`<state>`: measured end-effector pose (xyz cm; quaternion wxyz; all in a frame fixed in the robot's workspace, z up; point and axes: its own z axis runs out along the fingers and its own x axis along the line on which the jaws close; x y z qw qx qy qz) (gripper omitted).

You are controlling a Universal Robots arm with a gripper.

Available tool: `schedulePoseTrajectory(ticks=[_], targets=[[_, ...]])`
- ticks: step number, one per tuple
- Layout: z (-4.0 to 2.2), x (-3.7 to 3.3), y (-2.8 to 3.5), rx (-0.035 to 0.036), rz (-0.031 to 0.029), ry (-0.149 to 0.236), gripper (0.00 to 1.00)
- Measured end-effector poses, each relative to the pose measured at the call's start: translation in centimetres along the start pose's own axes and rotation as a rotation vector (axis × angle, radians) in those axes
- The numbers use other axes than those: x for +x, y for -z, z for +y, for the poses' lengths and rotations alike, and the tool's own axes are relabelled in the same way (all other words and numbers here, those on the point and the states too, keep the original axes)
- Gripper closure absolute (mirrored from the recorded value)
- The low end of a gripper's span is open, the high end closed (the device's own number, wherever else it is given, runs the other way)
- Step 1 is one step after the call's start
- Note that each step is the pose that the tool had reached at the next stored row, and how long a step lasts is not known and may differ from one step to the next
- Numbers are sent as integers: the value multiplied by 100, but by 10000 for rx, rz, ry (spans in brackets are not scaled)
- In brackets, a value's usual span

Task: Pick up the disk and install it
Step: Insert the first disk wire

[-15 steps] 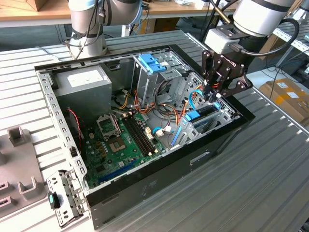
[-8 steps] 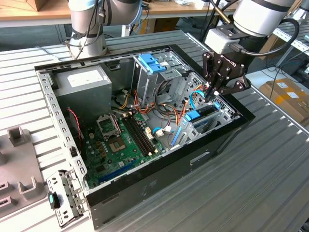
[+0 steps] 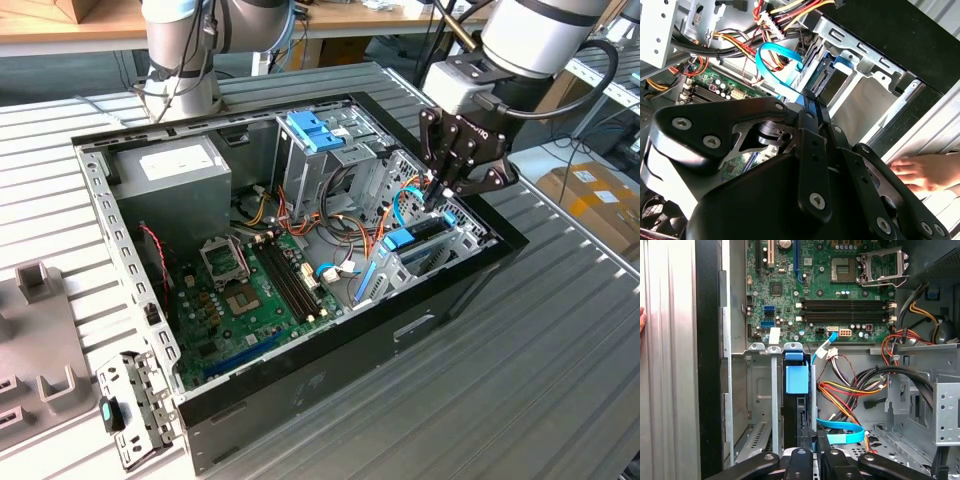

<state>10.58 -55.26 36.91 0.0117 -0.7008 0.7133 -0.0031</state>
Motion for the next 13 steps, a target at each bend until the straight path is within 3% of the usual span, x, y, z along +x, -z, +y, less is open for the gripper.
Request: schedulePoseTrajectory(ticks=[2, 7, 13], targets=[[15, 3, -2, 70, -22, 8, 84], [16, 3, -2, 71, -22, 8, 84], [21, 41, -2, 77, -84, 6, 84]])
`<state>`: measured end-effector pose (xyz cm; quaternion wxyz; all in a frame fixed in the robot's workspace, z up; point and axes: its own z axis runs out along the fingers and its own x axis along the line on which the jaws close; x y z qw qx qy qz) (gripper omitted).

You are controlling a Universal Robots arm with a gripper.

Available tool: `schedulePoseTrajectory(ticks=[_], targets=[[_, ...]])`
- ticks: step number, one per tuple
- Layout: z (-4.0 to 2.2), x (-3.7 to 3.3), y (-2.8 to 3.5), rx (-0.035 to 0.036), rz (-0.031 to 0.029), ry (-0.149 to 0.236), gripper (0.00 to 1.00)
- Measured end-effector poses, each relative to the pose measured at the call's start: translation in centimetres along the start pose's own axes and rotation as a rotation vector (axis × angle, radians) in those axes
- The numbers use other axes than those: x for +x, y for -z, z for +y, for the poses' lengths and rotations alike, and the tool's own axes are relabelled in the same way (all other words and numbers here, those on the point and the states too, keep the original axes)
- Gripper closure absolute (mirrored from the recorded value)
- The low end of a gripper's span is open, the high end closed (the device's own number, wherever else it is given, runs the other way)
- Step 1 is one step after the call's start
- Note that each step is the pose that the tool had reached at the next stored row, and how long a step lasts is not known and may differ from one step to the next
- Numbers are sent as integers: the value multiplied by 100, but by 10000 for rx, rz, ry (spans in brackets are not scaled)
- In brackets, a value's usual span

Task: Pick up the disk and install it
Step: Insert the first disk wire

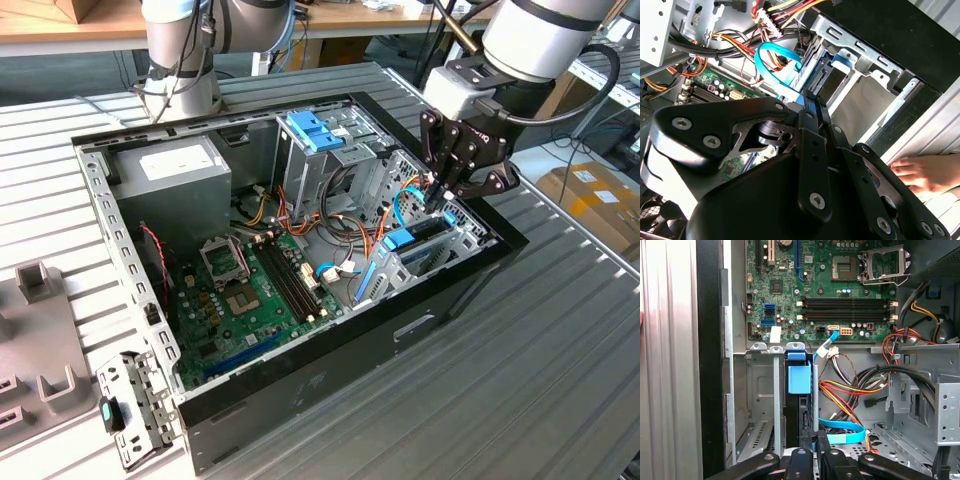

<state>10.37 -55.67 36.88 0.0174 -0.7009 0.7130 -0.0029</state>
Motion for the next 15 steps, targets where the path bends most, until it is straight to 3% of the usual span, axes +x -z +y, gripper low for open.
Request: schedulePoseTrajectory(ticks=[3, 14, 15], targets=[[4, 45, 1, 11, -28, 0, 84], [6, 49, 1, 13, -31, 0, 84], [19, 50, 1, 67, -32, 0, 84]])
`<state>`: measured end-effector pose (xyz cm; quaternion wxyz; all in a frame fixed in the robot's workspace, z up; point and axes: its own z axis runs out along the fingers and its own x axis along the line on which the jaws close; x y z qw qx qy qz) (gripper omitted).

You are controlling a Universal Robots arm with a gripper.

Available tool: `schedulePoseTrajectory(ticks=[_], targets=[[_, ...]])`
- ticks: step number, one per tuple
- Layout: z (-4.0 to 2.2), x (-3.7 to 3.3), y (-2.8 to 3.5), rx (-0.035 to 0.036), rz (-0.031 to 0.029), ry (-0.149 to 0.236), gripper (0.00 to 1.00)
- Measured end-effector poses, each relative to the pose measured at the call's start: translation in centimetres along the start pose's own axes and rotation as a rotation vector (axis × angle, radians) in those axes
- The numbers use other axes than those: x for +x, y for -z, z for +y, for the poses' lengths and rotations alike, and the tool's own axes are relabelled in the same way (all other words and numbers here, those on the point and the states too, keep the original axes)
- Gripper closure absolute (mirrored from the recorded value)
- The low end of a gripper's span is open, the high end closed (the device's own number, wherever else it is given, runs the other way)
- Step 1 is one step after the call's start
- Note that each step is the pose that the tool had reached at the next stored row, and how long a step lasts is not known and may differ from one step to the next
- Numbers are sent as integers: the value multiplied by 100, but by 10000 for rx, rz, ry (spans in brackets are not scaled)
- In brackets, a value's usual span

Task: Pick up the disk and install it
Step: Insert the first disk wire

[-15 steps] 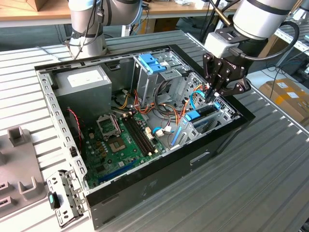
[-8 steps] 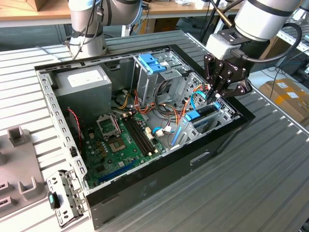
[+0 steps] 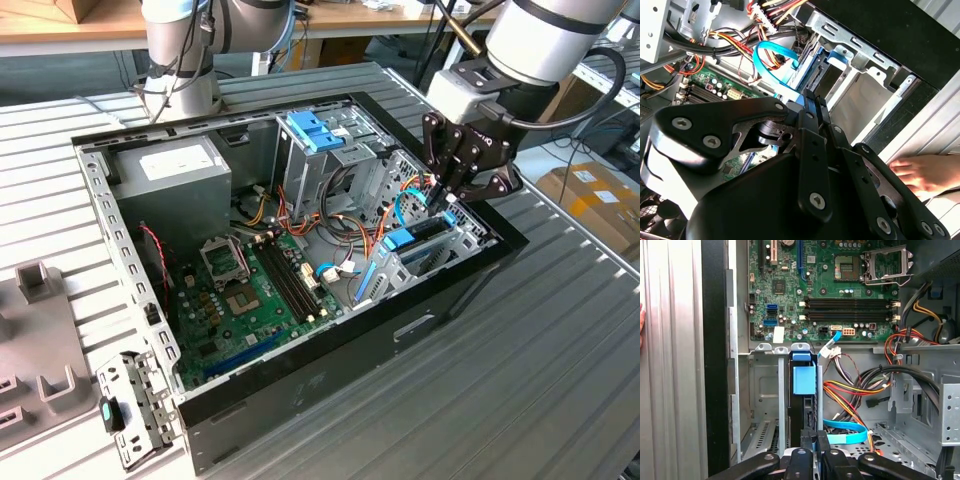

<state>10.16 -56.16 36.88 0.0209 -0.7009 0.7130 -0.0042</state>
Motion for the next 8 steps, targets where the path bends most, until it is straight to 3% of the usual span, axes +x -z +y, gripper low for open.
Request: schedulePoseTrajectory(ticks=[1, 3, 4, 6, 8], targets=[[16, 0, 0, 89, -1, 3, 84], [33, 1, -1, 186, -8, 5, 84], [43, 0, -1, 261, -72, 4, 84], [48, 0, -1, 271, -86, 4, 84], [92, 2, -1, 297, -92, 3, 84]])
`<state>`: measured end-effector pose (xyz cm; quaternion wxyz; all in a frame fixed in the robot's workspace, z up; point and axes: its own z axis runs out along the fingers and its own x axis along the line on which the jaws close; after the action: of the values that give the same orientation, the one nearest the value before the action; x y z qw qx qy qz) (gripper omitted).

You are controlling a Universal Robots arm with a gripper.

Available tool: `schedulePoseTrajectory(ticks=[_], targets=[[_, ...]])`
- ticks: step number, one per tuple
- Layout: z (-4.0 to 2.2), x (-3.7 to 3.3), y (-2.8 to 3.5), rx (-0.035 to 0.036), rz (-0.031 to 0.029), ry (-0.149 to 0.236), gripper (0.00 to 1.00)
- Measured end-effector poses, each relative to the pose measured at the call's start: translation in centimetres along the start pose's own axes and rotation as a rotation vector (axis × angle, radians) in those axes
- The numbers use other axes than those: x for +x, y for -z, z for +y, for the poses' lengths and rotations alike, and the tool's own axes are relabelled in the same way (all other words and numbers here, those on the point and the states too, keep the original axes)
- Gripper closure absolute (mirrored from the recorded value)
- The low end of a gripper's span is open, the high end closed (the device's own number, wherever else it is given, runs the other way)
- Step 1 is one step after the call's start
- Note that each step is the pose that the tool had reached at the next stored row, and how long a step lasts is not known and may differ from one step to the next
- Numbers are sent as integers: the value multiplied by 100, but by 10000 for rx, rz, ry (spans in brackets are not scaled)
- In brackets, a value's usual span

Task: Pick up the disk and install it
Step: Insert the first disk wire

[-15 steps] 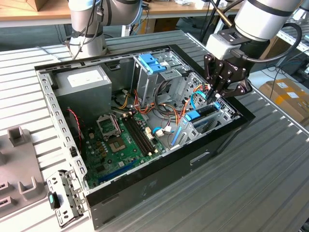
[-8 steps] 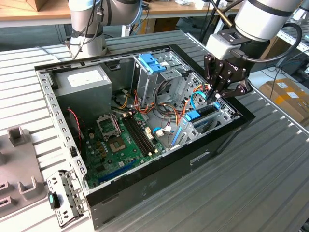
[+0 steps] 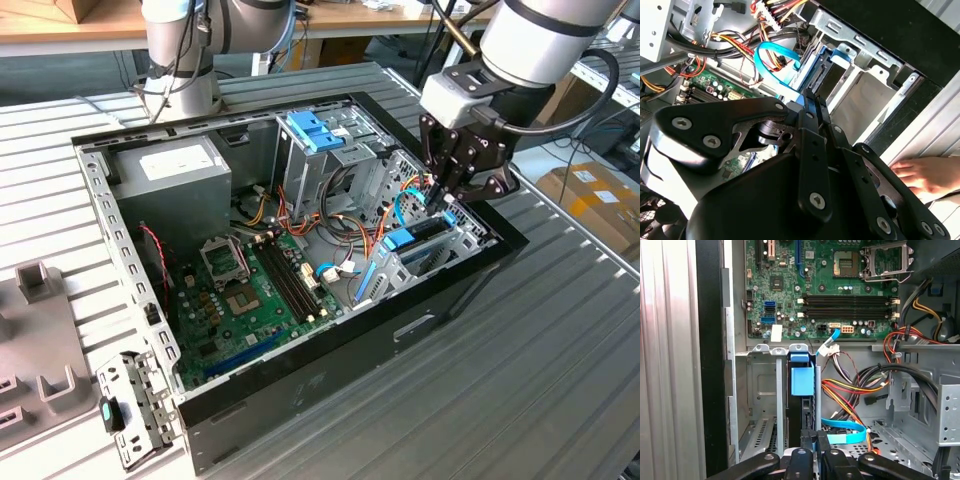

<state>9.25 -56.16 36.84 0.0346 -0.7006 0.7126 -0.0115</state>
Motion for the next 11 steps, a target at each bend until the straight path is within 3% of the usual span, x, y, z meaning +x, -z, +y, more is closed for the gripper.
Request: schedulePoseTrajectory(ticks=[4, 11], targets=[[32, 0, 1, 10, -1, 1, 84], [33, 0, 1, 10, -1, 1, 84]])
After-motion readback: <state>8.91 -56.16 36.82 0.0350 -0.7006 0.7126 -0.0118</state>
